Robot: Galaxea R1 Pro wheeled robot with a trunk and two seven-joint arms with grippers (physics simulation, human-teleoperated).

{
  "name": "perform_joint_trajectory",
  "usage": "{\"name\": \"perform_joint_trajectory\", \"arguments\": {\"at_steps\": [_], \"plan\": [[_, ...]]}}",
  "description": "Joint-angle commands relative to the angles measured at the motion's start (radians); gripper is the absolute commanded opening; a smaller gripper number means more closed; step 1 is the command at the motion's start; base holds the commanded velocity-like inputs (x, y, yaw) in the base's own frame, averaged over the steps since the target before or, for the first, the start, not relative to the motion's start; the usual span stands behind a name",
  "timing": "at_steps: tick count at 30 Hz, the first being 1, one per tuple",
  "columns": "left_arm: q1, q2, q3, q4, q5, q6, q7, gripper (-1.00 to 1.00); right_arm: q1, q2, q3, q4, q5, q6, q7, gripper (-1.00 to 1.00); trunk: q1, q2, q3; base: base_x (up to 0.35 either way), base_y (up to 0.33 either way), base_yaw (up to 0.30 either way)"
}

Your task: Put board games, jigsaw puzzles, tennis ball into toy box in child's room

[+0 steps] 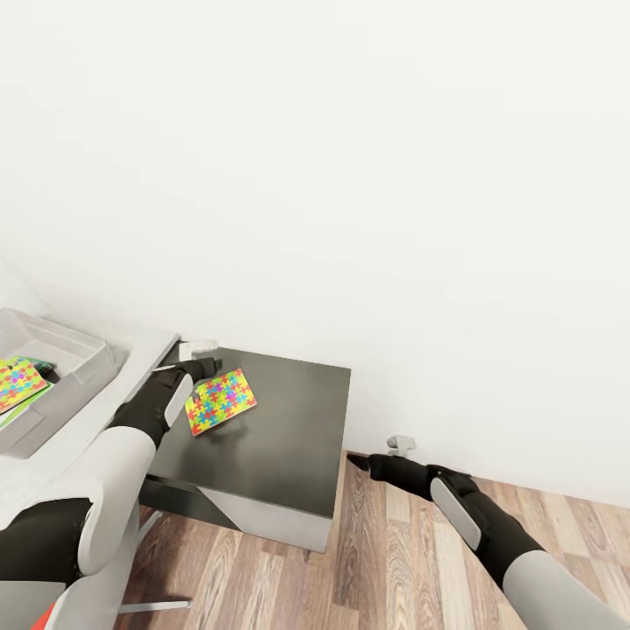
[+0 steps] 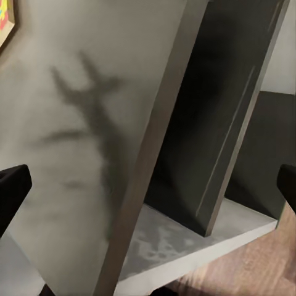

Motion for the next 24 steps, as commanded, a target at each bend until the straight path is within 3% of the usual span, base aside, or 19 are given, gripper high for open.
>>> {"name": "perform_joint_trajectory", "arguments": {"at_steps": [1, 24], "plan": [[0.000, 0.000, -0.001, -0.002, 0.010, 0.005, 0.005, 1.00, -0.001, 0.000, 0.003, -0.001, -0.007, 0.001, -0.003, 1.00, 0.001, -0.002, -0.002, 0.000, 0.000, 0.000], [0.000, -0.003, 0.000, -0.002, 0.008, 0.002, 0.006, 1.00, -0.001, 0.000, 0.002, -0.001, -0.008, -0.027, -0.005, 1.00, 0.001, -0.002, -0.002, 0.000, 0.000, 0.000]]}}
